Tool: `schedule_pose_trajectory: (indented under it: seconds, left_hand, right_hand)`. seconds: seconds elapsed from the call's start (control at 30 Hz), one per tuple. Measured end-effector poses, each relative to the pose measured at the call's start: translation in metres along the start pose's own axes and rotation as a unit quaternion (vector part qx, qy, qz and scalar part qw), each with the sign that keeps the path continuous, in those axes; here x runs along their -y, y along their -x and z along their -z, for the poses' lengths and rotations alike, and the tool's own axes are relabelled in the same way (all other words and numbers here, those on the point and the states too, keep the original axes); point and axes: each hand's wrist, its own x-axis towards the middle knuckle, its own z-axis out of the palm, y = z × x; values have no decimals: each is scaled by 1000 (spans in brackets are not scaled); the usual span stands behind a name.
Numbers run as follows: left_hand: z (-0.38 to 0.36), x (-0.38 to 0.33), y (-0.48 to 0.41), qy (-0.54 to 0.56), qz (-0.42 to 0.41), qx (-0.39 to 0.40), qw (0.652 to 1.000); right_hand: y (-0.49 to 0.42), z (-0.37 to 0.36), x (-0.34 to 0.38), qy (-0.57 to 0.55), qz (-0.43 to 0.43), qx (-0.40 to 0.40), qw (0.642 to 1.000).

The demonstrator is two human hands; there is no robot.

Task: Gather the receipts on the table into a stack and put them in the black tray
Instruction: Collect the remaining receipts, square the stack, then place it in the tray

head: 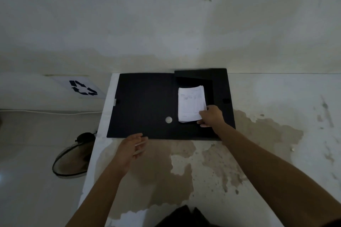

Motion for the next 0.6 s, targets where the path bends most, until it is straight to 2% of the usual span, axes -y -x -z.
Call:
schedule_pose_trajectory:
  seconds: [0.1, 0.17, 0.27, 0.33, 0.43, 0.6]
  left_hand:
    - [8, 2, -13, -1, -2, -24, 1000]
    - [15, 5, -29, -46, -27, -70, 996]
    - [25, 9, -51, -187, -56, -182, 964]
    - [34, 11, -59, -239, -47, -239, 940]
    - [51, 16, -71, -255, -41, -250, 933]
    - [46, 10, -68, -281, -54, -262, 922]
  right_hand:
    - [9, 5, -1, 24, 13, -21, 999]
    - [19, 8, -7, 46, 47, -51, 997]
    - [32, 13, -24, 168, 124, -142, 968]
    - [33, 18, -41, 231, 132, -180, 947]
    - [32, 23, -65, 221, 96, -129, 962]
    - [27, 30, -82, 229, 109, -84, 964]
